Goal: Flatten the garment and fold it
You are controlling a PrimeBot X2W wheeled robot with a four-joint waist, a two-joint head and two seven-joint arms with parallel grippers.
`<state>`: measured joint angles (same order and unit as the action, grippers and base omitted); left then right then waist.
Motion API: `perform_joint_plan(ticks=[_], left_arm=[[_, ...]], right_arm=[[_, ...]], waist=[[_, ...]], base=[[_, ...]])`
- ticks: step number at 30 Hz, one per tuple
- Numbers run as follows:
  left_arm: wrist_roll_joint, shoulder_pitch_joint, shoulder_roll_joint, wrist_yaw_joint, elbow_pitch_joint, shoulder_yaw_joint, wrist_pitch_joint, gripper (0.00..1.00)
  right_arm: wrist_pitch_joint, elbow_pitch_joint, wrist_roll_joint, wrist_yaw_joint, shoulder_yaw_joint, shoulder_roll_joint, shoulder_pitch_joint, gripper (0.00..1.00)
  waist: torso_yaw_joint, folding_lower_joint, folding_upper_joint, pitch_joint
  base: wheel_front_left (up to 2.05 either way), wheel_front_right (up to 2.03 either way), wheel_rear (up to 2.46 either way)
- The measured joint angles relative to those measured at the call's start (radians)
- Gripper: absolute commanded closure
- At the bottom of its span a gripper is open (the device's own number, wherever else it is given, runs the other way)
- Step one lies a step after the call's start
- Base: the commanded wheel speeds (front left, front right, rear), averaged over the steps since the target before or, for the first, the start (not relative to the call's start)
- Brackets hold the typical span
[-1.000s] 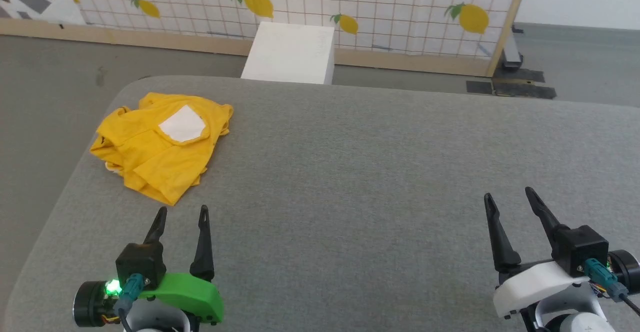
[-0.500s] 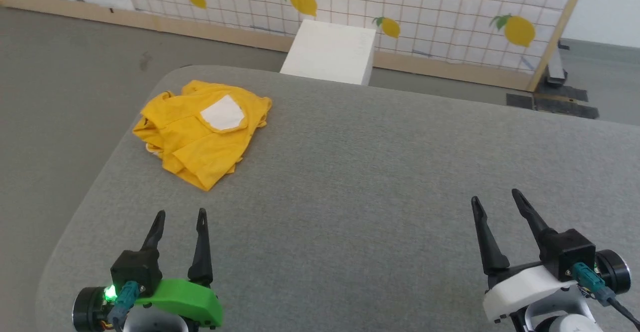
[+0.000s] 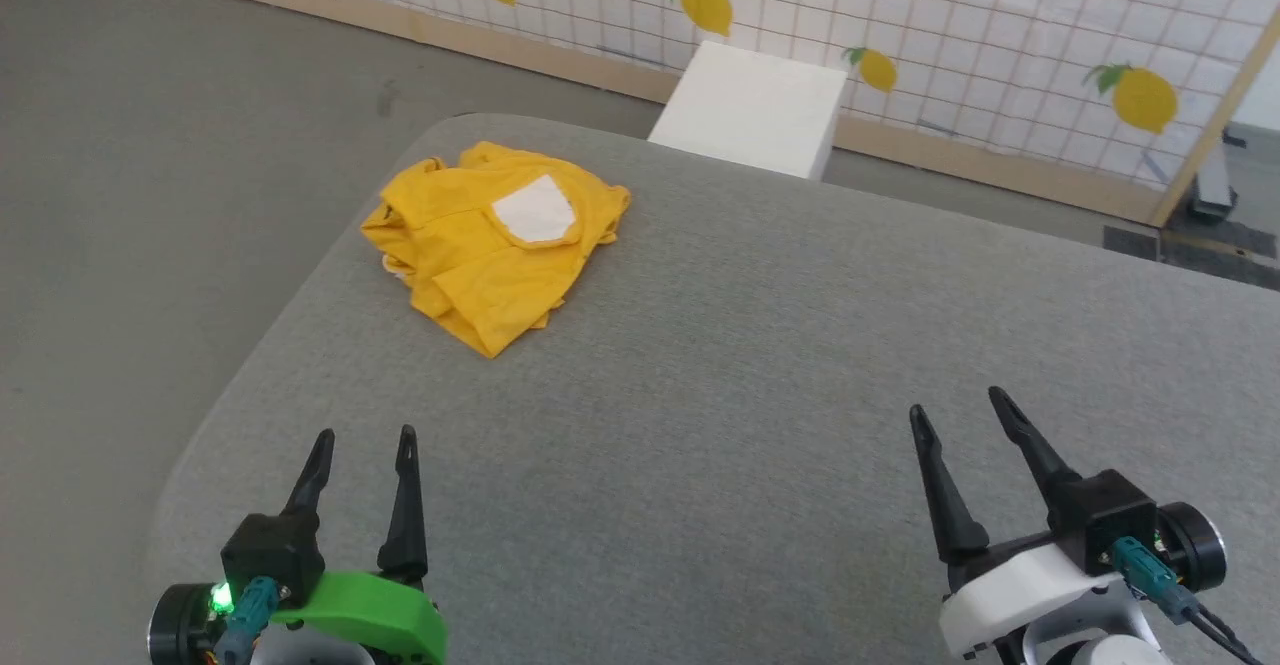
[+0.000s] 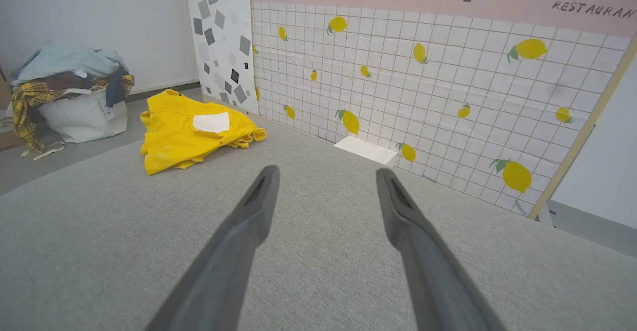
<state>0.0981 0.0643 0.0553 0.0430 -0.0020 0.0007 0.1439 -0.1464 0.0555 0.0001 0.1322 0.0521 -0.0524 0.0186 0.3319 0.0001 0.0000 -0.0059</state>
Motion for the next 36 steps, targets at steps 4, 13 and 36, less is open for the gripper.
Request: perform_joint_plan(ticks=[4,13,36], left_arm=[[0.0,0.011,0.0,0.002,0.004,0.001,0.009,0.0],[0.0,0.029,0.0,0.015,0.004,0.01,0.026,0.0],[0.044,0.043,0.0,0.036,0.007,0.013,0.077,0.0]], right_arm=[[-0.005,0.008,0.003,0.0,0.017,0.0,0.0,0.0],[-0.023,0.023,0.011,0.0,0.039,0.0,0.0,0.0],[-0.072,0.042,0.012,0.0,0.052,0.001,0.001,0.0]], waist=[[0.034,0.0,0.0,-0.007],[0.09,0.0,0.0,-0.025],[0.178,-0.0001,0.0,-0.025]], base=[[0.0,0.0,0.0],[0.0,0.0,0.0],[0.0,0.0,0.0]])
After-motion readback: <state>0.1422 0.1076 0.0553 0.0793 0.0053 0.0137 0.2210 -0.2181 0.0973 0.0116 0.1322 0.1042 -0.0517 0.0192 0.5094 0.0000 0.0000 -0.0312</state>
